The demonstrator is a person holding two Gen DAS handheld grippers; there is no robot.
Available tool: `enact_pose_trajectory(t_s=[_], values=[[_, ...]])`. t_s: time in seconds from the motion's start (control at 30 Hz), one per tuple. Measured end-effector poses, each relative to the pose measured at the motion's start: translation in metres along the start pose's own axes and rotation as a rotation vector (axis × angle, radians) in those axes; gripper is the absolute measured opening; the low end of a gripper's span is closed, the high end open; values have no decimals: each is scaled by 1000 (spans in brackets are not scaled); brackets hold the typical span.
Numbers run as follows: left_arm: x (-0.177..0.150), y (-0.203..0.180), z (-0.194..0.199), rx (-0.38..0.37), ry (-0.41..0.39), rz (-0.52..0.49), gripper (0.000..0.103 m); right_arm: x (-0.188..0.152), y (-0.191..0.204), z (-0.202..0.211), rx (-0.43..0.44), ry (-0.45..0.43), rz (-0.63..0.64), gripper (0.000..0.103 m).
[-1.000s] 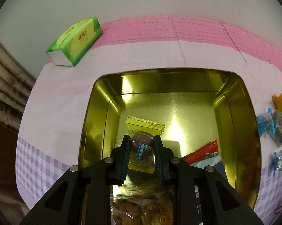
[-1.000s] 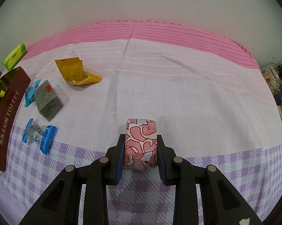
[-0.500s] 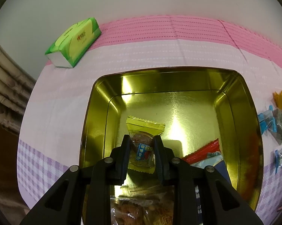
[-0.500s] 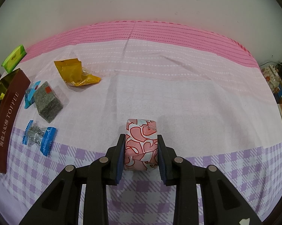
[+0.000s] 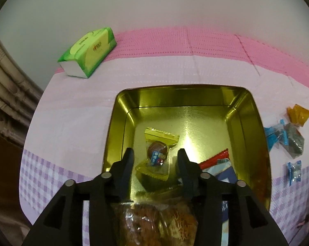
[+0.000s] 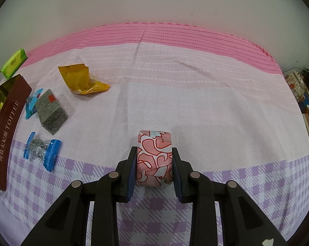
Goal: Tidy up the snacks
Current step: 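Carry the yellow candy over the gold tin and open the left gripper, then lower the pink candy into the gold tin and open the right gripper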
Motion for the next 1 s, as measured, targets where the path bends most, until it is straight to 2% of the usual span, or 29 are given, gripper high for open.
enact_pose_trajectory(t_s=[0.03,0.13,0.4,0.67,0.8,1.0], values=[[0,1,3,4,-5,4,59,0,0,0,-2,0,-1,28],[-5,9,14,23,-27,18,72,0,1,0,-7,2,-5,28],[-22,26,31,42,-45,44,73,1,2,1,-15,3,-10,28],[-45,55,55,95,-76,152,74,6,11,12,-10,-21,-7,27],[-48,68,59,93,-79,204,76,17,33,26,21,-49,41,27],[-47,95,59,151,-91,252,76,34,101,54,131,-101,141,27]])
Point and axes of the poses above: each gripper's, at about its wrist camera, not at the fingertips, and z roughly against the way its jaws point, y to its left, x to its top, the point moved 10 cm from there along -z, roughly the way its jaws point
